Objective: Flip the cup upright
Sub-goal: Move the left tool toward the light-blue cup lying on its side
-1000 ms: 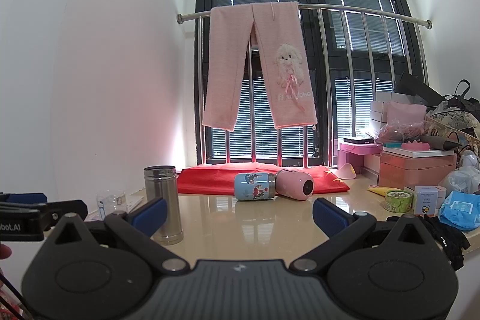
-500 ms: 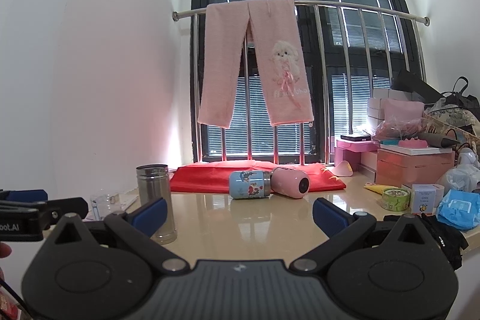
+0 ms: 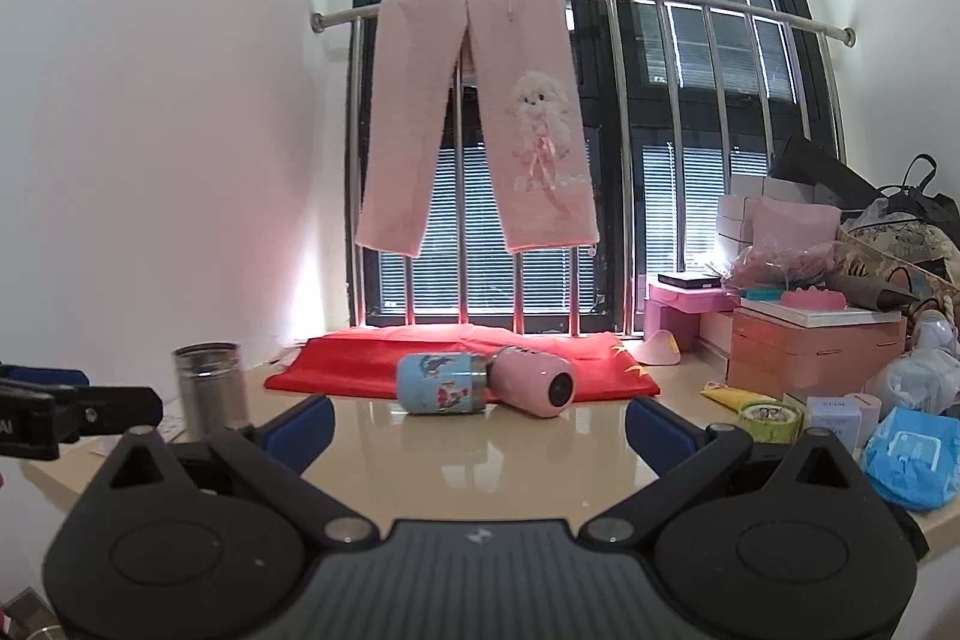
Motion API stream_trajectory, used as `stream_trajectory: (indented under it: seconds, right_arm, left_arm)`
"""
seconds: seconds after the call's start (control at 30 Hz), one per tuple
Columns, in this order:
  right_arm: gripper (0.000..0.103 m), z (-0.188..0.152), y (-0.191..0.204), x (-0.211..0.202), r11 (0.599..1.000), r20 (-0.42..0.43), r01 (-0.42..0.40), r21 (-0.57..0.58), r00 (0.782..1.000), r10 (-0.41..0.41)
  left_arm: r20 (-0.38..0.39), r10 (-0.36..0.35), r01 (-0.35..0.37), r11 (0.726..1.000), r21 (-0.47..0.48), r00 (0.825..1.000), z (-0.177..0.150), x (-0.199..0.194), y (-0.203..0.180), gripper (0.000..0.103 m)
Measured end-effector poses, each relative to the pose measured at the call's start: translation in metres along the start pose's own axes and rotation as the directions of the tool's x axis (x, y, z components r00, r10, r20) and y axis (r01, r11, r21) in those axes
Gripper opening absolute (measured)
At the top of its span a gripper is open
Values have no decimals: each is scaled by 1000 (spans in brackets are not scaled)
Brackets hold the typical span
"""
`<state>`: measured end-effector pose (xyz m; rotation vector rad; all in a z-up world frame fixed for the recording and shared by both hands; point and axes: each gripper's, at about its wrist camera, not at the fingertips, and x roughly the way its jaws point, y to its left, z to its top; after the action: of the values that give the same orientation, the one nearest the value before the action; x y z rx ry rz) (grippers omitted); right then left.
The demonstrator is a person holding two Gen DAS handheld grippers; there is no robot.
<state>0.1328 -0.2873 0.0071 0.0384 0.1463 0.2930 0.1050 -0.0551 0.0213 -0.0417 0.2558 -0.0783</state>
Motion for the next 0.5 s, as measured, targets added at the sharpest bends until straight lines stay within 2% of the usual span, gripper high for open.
stream_trajectory:
  seconds: [0.23, 0.5]
  right_arm:
    - [103, 10, -45, 48, 1000, -36, -10, -18, 999, 9]
    - [103, 14, -87, 120, 999, -95, -49, -15, 994, 47]
  left_arm:
    - [-68, -18, 21, 999, 42, 998, 24, 61, -28, 103]
    - [-152, -3, 20, 993, 115, 988, 51, 141, -46, 103]
